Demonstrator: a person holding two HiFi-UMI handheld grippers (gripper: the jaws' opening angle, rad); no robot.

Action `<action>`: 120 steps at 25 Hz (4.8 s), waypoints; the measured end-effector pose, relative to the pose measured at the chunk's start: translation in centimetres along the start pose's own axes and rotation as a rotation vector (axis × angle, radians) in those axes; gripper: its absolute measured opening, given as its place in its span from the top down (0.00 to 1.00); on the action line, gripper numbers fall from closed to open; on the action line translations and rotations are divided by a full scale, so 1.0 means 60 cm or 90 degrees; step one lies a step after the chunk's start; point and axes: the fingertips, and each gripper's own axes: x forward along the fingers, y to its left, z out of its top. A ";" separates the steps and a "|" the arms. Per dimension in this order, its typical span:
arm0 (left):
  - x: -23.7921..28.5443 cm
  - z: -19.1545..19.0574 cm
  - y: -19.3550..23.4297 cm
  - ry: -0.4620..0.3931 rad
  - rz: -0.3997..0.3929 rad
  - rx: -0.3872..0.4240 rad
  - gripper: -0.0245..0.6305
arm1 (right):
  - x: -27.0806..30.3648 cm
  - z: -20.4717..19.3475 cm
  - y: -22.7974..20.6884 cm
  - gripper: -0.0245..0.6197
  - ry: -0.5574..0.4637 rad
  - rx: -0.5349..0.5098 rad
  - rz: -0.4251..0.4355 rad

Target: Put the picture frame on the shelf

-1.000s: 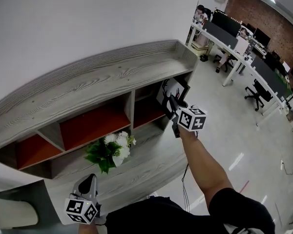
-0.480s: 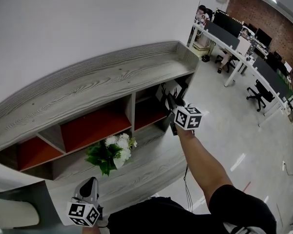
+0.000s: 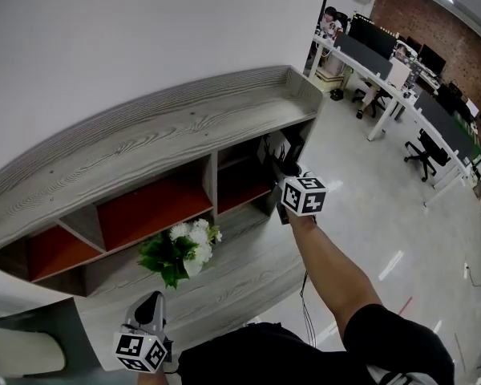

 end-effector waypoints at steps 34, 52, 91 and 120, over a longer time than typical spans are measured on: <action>0.050 0.011 -0.088 -0.007 -0.018 0.019 0.95 | -0.242 -0.095 0.154 0.76 0.037 0.033 0.205; 0.009 -0.034 -0.168 -0.007 0.022 -0.008 0.95 | -0.376 -0.186 0.312 0.94 0.124 0.211 0.505; -0.228 -0.080 -0.177 -0.010 -0.165 0.028 0.95 | -0.631 -0.221 0.501 0.94 0.093 0.145 0.294; -0.177 -0.078 -0.275 -0.009 -0.149 0.022 0.95 | -0.650 -0.225 0.418 0.94 0.105 0.129 0.333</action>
